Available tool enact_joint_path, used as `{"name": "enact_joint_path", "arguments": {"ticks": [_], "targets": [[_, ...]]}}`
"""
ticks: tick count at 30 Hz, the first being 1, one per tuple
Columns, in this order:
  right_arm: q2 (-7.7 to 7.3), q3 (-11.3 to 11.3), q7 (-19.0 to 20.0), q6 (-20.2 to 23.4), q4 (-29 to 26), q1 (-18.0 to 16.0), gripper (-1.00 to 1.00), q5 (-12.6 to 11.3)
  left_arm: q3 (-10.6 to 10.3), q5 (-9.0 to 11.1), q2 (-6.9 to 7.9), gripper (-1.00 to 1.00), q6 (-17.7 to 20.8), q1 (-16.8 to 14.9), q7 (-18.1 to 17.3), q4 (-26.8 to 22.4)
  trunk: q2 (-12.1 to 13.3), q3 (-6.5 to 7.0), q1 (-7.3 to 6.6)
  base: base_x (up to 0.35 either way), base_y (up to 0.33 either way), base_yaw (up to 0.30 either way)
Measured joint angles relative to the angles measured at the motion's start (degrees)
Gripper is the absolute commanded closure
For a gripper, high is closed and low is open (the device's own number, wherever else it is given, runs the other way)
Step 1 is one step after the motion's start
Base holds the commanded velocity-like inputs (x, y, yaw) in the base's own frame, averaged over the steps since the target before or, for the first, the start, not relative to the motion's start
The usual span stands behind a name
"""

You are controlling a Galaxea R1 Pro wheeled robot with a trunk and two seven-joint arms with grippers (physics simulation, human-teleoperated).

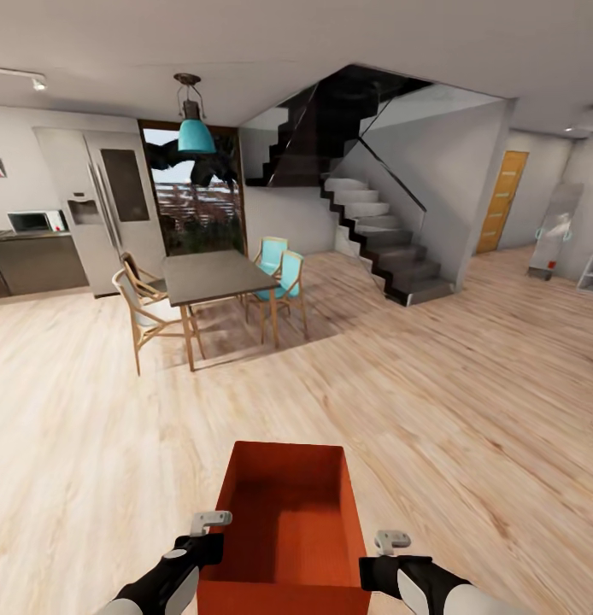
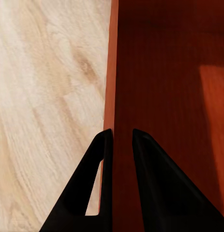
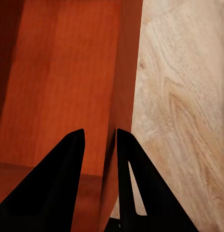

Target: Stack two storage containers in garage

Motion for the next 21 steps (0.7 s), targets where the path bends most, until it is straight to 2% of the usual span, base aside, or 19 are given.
{"name": "enact_joint_path", "arguments": {"ticks": [4, 13, 21], "targets": [[0.00, 0.0, 0.0, -0.1, 0.1, 0.0, 1.00, 0.0, 0.0, 0.0, 0.00, 1.00, 0.0, 0.0, 0.0, 0.0, 0.0, 0.00, 0.00, 0.334, 0.075, -0.152], [-0.01, 0.0, 0.0, 0.0, 0.0, 0.0, 1.00, 0.0, 0.0, 0.0, -0.01, 1.00, 0.0, 0.0, 0.0, 0.0, 0.0, 0.00, 0.00, 0.334, 0.075, -0.028], [-0.01, 0.0, 0.0, 0.0, 0.1, 0.0, 1.00, 0.0, 0.0, 0.0, -0.01, 1.00, 0.0, 0.0, 0.0, 0.0, 0.0, 0.00, 0.00, 0.334, 0.075, -0.234]]}}
